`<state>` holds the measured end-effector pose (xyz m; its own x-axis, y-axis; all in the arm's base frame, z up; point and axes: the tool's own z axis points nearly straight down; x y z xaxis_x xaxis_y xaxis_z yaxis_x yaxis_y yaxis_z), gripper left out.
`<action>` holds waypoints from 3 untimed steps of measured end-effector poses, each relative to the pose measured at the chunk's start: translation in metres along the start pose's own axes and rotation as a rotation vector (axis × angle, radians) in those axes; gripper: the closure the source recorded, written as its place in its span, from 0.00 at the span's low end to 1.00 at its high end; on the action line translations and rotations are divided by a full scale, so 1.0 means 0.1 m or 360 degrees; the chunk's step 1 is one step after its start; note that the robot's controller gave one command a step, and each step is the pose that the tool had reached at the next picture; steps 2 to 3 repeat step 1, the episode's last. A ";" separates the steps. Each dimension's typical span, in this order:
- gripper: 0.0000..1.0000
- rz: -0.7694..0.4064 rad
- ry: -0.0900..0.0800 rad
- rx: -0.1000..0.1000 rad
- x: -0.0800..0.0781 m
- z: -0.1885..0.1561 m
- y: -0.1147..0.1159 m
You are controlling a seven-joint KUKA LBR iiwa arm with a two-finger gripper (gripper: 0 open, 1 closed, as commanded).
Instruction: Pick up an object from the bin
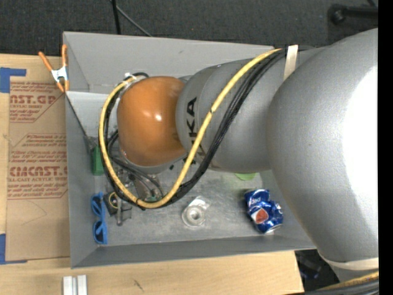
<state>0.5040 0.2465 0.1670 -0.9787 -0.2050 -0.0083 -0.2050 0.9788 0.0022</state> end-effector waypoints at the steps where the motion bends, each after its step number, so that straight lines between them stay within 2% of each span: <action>1: 1.00 -0.0001 0.0007 0.0002 -0.01 -0.22 0.00; 3: 1.00 -0.0001 0.0007 0.0002 -0.01 -0.22 0.00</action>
Offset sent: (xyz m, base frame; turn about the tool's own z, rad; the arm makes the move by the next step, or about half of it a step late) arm 0.0000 0.0000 0.0210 0.0000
